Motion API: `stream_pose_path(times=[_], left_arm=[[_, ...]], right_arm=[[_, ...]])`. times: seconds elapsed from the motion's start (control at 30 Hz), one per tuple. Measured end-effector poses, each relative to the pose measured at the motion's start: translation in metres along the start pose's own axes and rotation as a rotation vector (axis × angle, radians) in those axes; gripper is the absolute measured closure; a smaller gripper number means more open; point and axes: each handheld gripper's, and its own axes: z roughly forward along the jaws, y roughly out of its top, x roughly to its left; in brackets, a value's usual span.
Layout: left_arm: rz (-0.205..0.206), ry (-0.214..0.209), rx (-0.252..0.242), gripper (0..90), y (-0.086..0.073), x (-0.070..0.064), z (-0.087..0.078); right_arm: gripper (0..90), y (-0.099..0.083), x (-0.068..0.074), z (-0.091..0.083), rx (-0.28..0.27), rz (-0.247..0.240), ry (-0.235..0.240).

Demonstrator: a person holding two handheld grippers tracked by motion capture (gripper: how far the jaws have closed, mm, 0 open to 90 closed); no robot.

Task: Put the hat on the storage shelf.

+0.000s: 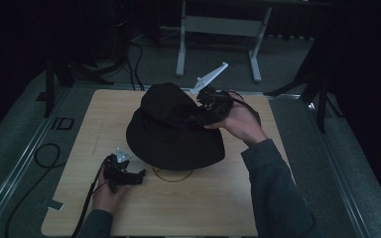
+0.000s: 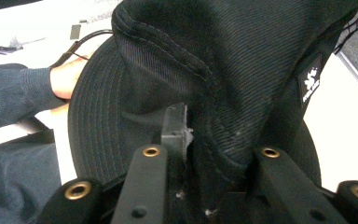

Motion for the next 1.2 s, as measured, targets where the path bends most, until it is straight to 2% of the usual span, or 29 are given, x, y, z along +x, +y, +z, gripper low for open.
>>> stream_pose_path(times=[0.33,0.5,0.6,0.7,0.77,0.8,0.9,1.0,1.13,1.2], left_arm=[[0.001,0.001,0.0,1.3,0.0,0.0,0.0],[-0.001,-0.002,0.0,1.3,0.0,0.0,0.0],[-0.001,-0.002,0.0,1.3,0.0,0.0,0.0],[-0.001,-0.002,0.0,1.3,0.0,0.0,0.0],[-0.001,-0.001,0.0,1.3,0.0,0.0,0.0],[-0.001,-0.001,0.0,1.3,0.0,0.0,0.0],[-0.001,-0.001,0.0,1.3,0.0,0.0,0.0],[-0.001,-0.001,0.0,1.3,0.0,0.0,0.0],[-0.001,-0.001,0.0,1.3,0.0,0.0,0.0],[-0.001,-0.001,0.0,1.3,0.0,0.0,0.0]], right_arm=[[57.4,0.002,0.001,-0.001,-0.03,0.01,0.015],[53.0,0.0,0.002,-0.003,-0.021,0.016,0.028],[48.9,-0.002,0.001,-0.006,-0.034,0.02,0.029],[43.7,-0.003,-0.001,-0.009,-0.054,0.036,0.012],[37.9,-0.003,-0.004,-0.012,-0.06,0.068,-0.006],[37.9,-0.003,-0.004,-0.012,-0.06,0.068,-0.006],[29.9,-0.005,-0.007,-0.014,-0.072,0.096,-0.048],[27.6,-0.007,-0.009,-0.014,-0.08,0.121,-0.063],[20.7,-0.007,-0.009,-0.015,-0.082,0.135,-0.084],[16.8,-0.007,-0.009,-0.016,-0.082,0.139,-0.11]])
